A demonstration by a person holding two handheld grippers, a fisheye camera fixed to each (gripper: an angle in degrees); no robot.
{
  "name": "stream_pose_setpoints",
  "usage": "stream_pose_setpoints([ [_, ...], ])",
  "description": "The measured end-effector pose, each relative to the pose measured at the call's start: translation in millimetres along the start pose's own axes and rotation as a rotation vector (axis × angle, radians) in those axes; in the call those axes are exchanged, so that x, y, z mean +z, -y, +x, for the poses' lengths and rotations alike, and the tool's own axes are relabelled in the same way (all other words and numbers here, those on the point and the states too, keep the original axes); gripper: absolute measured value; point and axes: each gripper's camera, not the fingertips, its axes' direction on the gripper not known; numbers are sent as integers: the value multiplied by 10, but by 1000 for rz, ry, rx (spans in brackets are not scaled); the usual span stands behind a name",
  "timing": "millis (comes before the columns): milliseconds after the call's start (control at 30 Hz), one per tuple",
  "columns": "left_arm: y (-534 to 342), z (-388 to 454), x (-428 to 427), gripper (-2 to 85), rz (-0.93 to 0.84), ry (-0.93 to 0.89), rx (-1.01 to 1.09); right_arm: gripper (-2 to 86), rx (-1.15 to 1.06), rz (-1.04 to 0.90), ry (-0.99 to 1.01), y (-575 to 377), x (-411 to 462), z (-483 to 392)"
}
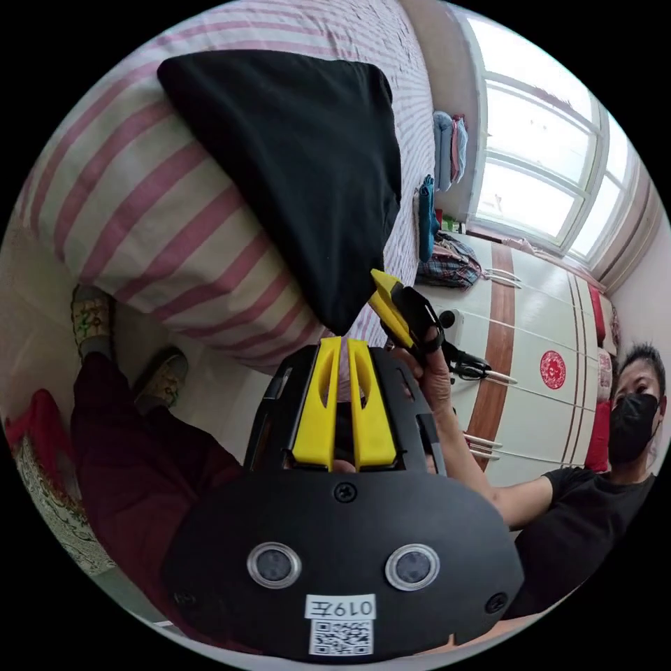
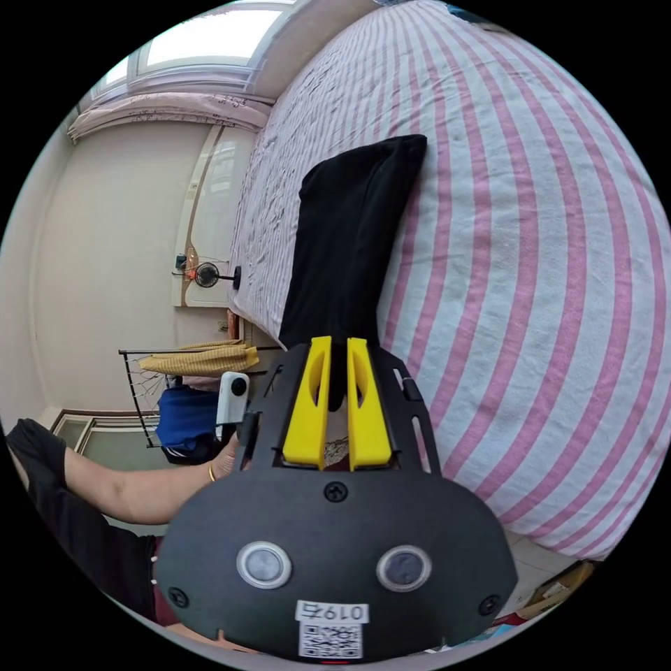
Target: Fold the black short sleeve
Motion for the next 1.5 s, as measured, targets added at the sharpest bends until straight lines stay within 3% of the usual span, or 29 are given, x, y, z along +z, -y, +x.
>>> stream_pose_setpoints([
  [167,-237,-44,-107,79,79,-161,-86,32,13,0,-2,21,-13,99],
  [367,-465,-97,-334,82,165,-203,-171,38,18,-9,9,46,-14,213],
  [667,-697,-64,-490,78,142,-227,-212,57,-10,-34,-7,150,-135,296],
  [1033,-704,52,-606,38,113,-233,-185,53,7,259,-172,890,-558,307],
  [1500,-779,-38,-590,15,86,-290,-187,64,56,232,-247,1430,-593,427],
])
